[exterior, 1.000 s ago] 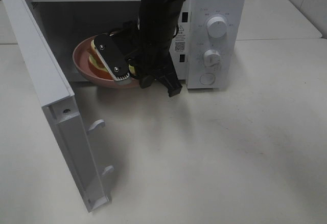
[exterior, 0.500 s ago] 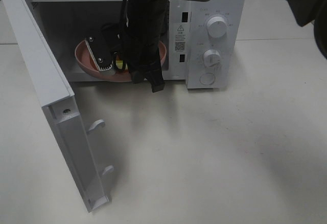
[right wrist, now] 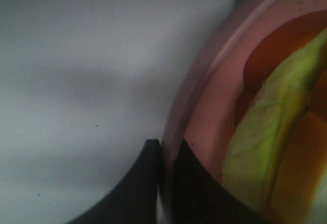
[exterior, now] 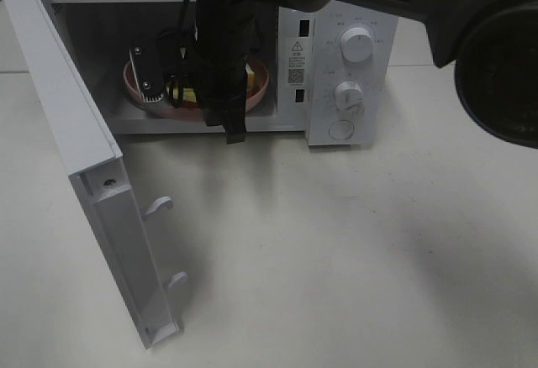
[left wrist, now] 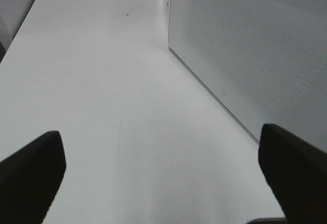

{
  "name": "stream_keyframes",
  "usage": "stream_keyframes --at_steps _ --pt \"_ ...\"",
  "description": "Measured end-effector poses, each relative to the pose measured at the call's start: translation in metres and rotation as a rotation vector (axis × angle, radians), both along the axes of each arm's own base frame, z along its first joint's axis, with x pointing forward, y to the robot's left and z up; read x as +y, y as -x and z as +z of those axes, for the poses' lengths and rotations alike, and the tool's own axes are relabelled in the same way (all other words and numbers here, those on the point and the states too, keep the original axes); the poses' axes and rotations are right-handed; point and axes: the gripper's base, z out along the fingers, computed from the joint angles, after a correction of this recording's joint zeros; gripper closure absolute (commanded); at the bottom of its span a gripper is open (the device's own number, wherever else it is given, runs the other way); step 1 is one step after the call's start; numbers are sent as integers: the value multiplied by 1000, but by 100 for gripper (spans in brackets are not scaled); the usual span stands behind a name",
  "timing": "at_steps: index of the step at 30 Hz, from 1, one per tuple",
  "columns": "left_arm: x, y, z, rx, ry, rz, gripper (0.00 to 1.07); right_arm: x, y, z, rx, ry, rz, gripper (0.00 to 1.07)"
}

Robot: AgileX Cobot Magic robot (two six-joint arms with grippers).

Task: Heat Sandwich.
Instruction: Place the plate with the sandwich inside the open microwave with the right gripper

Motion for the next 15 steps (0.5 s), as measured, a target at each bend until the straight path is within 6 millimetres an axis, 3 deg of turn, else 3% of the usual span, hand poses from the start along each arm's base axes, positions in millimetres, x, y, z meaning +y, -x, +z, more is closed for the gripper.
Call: stream_keyframes --at_steps 15 --pt "0 0 0 0 0 0 10 8 -16 -14 -40 -36 -86 102"
